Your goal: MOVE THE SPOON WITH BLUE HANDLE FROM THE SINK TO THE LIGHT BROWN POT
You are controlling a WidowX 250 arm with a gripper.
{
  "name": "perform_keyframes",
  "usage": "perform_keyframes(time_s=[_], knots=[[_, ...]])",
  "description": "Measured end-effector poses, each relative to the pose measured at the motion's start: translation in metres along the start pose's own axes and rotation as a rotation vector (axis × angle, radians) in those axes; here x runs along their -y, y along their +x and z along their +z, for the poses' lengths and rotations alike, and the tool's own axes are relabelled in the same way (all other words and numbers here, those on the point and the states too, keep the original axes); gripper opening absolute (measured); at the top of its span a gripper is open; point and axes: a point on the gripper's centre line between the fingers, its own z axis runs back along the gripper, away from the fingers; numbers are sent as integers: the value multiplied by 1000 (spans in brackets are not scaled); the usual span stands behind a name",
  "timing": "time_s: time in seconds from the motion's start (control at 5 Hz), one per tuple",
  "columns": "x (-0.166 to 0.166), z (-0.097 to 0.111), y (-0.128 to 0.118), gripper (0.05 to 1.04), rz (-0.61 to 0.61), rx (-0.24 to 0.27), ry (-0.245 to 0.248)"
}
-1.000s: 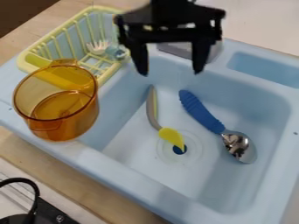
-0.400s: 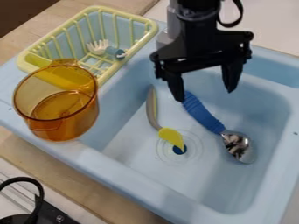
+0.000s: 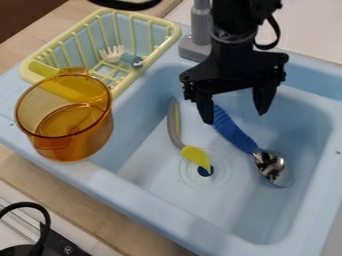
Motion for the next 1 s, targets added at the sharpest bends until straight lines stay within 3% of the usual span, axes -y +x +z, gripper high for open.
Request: perform_keyframes(time_s=[0.2, 0.6, 1.0], knots=[[-1, -10, 0, 999, -33, -7, 25], [-1, -24, 2, 999, -21, -23, 25], [-5, -41, 0, 999, -18, -34, 90]])
